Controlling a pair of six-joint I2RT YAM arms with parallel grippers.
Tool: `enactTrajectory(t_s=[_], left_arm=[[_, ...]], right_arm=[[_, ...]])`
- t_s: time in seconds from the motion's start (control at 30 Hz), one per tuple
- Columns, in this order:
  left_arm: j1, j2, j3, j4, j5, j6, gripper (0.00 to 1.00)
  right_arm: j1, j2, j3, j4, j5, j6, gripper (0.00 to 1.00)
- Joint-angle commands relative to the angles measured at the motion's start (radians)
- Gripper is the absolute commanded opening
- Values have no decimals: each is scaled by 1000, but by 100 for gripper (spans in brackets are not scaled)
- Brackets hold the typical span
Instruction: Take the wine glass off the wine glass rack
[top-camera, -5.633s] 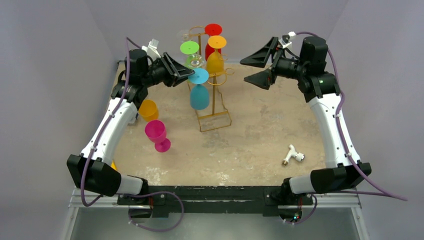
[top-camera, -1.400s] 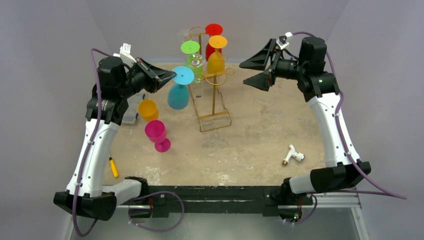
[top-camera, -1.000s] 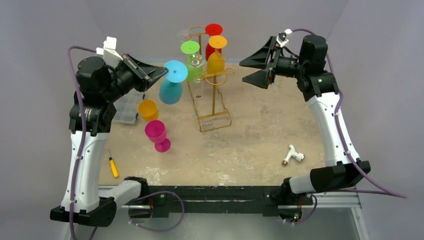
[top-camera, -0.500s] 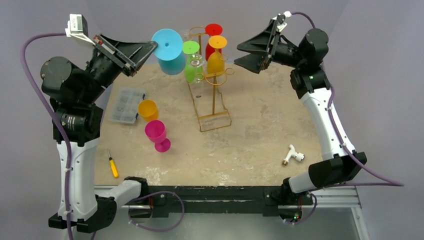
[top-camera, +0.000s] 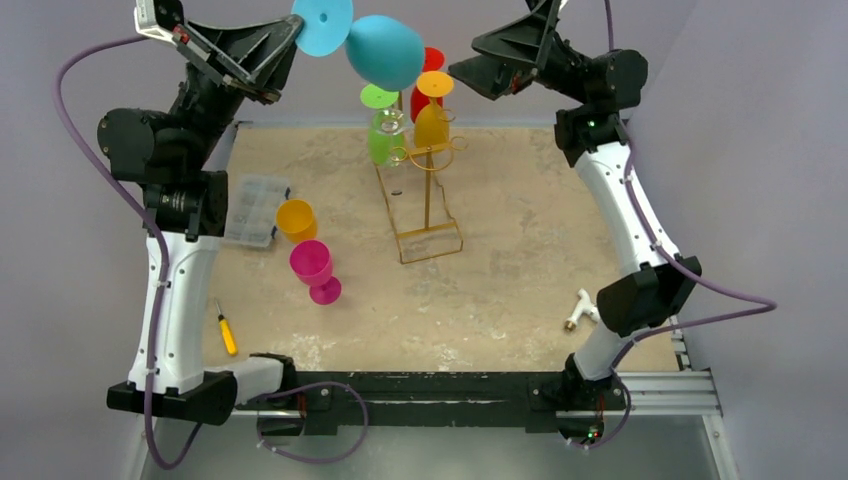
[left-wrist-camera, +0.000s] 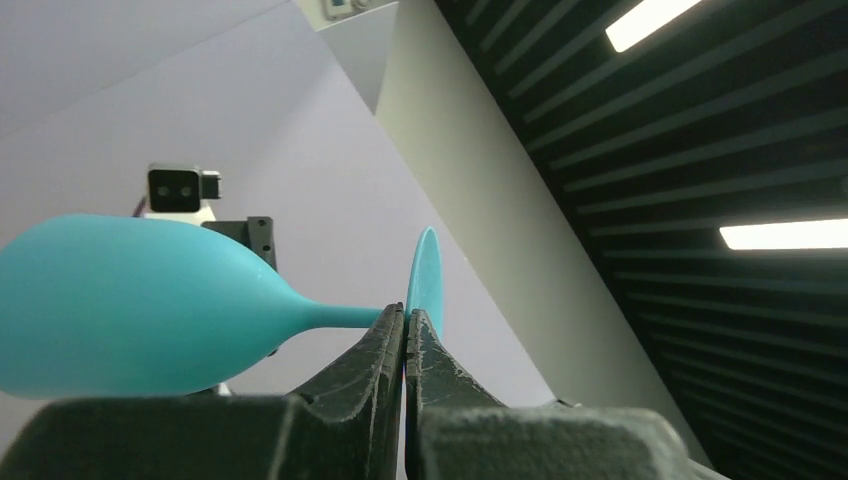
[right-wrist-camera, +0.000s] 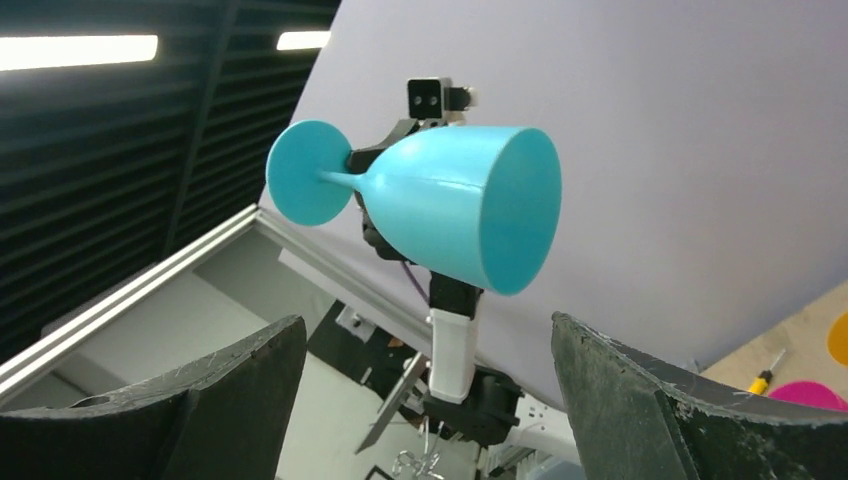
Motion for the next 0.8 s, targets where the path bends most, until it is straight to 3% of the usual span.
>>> enactTrajectory(t_s=[0.0, 0.2, 0.53, 0.77], left_arm=[[2, 10, -1, 323, -55, -227, 0], [-23, 85, 66, 420, -38, -287, 0], [-49, 85, 50, 410, -12, -266, 0], [-50, 84, 42, 408, -4, -268, 0]], right_arm=[[41, 30, 152, 159, 43, 75, 90], [79, 81, 219, 210, 93, 125, 83], [115, 107, 281, 197, 127, 123, 62], [135, 117, 301, 193, 148, 114, 53]])
